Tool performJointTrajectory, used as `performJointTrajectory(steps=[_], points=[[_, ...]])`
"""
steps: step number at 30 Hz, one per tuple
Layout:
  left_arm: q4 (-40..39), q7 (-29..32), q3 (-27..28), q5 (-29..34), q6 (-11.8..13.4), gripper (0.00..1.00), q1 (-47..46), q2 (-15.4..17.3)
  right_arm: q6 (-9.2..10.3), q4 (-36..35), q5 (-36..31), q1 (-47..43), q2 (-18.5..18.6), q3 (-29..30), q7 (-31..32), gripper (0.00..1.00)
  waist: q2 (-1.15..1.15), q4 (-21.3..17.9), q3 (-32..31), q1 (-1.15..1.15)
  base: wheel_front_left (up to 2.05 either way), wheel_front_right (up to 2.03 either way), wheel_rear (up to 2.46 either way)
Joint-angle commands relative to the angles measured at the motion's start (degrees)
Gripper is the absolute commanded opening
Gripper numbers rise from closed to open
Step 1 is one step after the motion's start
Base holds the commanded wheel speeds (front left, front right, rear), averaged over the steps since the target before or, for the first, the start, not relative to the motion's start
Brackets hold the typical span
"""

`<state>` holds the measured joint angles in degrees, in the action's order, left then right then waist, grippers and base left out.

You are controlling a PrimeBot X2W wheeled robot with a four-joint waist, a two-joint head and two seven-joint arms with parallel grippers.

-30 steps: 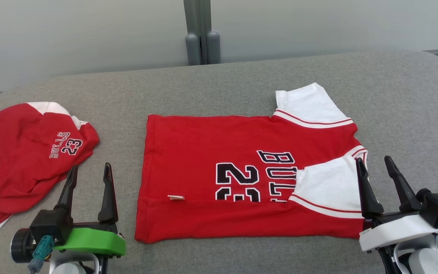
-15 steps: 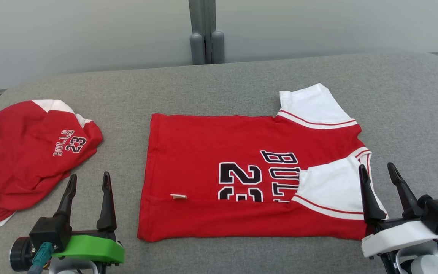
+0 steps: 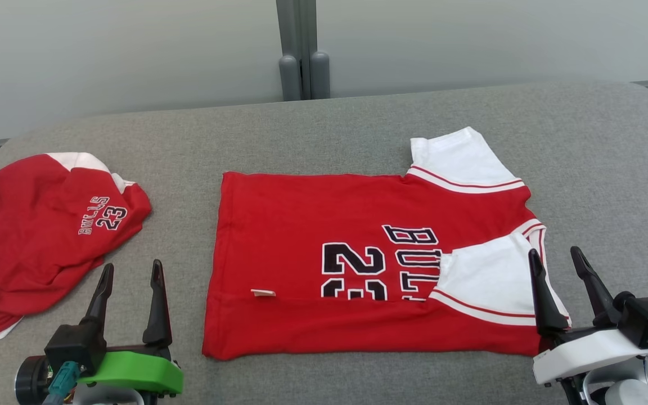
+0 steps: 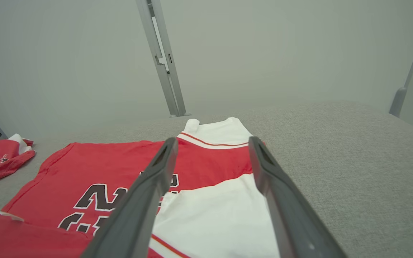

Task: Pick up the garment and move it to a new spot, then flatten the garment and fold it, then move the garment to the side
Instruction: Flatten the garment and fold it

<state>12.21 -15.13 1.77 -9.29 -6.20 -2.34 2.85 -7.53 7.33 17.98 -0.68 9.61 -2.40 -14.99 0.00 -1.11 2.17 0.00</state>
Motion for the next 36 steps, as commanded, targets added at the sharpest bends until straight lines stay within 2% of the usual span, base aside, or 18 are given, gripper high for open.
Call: performJointTrajectory(steps=[1, 13, 20, 24, 30, 36], points=[[0.2, 0.0, 0.2, 0.6, 0.0, 1.00, 1.0, 0.2, 0.08, 0.3, -0.2, -0.3, -0.1, 0.0, -0.3, 1.00, 0.00, -0.1, -0.1, 0.00, 0.00, 0.00, 0.00], [1.4, 0.0, 0.4, 0.4, -0.1, 1.00, 0.6, 0.1, 0.08, 1.4, 0.4, 0.4, -0.3, 0.0, -0.3, 1.00, 0.00, -0.6, 0.0, 0.00, 0.00, 0.00, 0.00], [4.3, 0.0, -0.8, 1.3, -0.4, 1.00, -4.6, 1.2, 0.08, 3.7, 0.1, 5.3, 0.7, -0.4, -0.3, 1.00, 0.00, -0.7, 2.3, 0.00, 0.00, 0.00, 0.00], [6.1, 0.2, -2.5, 1.7, -0.7, 1.00, -11.8, 2.9, 0.08, 5.5, -0.4, 11.5, 2.8, -1.8, 0.1, 1.00, 0.00, -0.6, 5.3, 0.00, 0.00, 0.00, 0.00], [9.7, 3.4, -6.8, 1.5, -1.2, 1.00, -26.0, 5.6, 0.08, 10.1, 1.0, 25.0, 6.9, -3.7, 3.9, 1.00, 0.00, -0.5, 11.7, 0.00, 0.00, 0.00, 0.00], [15.3, 10.4, -12.7, -6.0, -1.3, 1.00, -39.2, 7.8, 0.08, 18.3, 2.6, 39.4, 10.0, -7.6, 9.2, 1.00, 0.00, -0.8, 17.9, 0.00, 0.00, 0.00, 0.00]])
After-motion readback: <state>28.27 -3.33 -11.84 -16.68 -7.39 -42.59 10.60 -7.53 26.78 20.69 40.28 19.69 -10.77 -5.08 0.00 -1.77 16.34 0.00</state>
